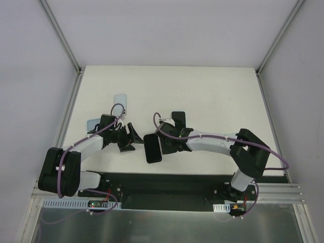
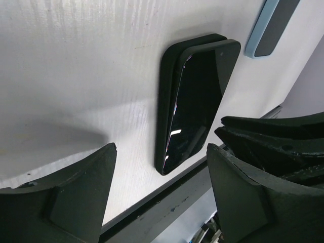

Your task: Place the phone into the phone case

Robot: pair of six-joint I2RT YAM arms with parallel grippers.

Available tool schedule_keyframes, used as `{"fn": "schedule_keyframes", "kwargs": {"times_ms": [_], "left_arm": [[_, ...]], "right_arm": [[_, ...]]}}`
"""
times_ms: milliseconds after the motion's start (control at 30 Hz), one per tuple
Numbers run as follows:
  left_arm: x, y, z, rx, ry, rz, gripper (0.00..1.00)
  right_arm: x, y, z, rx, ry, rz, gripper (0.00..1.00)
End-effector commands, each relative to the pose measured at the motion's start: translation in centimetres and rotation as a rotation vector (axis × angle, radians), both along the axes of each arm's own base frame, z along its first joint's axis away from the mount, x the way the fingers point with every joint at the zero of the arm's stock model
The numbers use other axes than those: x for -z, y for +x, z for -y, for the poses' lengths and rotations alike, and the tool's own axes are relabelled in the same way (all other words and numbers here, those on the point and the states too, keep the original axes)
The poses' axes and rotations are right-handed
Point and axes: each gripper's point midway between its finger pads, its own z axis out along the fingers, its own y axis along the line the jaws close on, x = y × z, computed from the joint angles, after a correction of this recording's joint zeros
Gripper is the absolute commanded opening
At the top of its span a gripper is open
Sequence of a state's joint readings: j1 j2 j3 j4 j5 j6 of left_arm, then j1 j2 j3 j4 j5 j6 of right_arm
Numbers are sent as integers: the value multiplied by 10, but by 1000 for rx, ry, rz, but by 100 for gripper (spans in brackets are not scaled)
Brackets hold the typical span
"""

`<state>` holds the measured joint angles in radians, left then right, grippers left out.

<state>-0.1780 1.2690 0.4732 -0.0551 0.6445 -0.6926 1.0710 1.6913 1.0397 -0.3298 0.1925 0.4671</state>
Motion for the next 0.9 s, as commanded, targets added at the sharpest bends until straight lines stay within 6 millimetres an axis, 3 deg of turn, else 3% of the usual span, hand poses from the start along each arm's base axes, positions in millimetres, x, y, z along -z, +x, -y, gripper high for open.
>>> {"fn": "schedule_keyframes", "kwargs": {"times_ms": [0,300,567,867], "left_arm": [[3,5,6,2,-3,8,70],[8,9,15,14,-10,-3,68],[16,7,20,35,7,-26,66],[22,5,27,70,32,-31,71]], "right_arm": [[-23,-4,-18,-38,130,0,26],[-22,-20,-23,-65,183,-67,24],[9,-26,-6,-46,95,-98,22],[15,-28,-5,-46,69,-106,21]]}}
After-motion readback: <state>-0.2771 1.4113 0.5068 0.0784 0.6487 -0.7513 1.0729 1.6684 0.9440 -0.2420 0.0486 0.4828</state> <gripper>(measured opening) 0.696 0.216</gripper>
